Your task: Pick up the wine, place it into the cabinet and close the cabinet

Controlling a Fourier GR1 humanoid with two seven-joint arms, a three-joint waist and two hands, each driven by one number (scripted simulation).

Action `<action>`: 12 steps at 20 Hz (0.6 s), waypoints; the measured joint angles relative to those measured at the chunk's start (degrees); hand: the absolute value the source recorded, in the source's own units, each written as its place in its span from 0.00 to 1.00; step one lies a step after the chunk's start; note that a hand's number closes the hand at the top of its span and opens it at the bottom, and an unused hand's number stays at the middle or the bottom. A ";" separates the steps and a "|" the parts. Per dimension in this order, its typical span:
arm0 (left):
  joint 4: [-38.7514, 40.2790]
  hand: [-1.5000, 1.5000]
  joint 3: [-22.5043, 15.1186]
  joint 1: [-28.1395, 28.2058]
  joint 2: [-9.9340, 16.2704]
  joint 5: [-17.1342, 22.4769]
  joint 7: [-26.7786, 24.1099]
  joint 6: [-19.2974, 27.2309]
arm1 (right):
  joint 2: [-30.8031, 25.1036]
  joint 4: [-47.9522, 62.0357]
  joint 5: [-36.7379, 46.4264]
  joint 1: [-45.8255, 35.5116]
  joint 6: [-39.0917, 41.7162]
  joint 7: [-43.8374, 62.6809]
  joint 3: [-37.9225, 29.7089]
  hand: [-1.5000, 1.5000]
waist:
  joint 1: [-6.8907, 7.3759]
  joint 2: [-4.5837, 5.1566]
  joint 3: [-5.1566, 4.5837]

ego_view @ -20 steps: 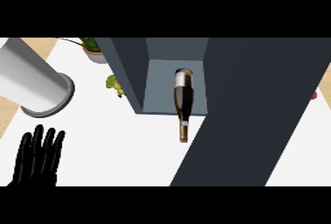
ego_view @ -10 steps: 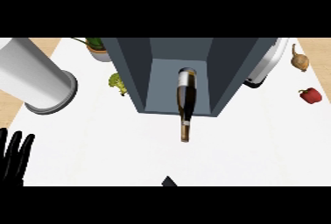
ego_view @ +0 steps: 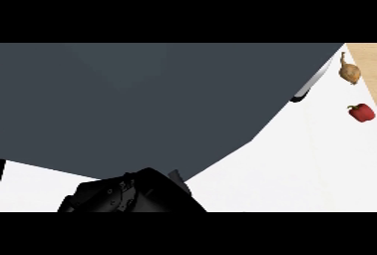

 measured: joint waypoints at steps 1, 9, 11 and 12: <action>0.28 0.00 0.62 -0.08 0.22 0.48 0.14 -0.60 | 0.14 2.66 -1.36 -2.97 -0.94 -0.44 -0.60 1.00 | 0.10 0.06 0.02; 0.63 0.00 6.22 0.15 2.19 4.88 2.47 -4.39 | 0.96 25.27 -13.37 -22.78 -0.34 -7.04 -7.99 1.00 | 0.36 0.40 0.04; 1.22 0.00 7.46 -0.44 2.72 5.78 3.09 -5.14 | 0.98 29.91 -17.99 -25.40 2.44 -8.53 -9.91 1.00 | 0.55 0.65 0.06; 1.71 0.00 7.71 -0.94 2.90 6.05 3.36 -5.51 | 1.00 31.38 -20.94 -26.15 4.22 -8.46 -10.17 1.00 | 0.63 0.81 0.05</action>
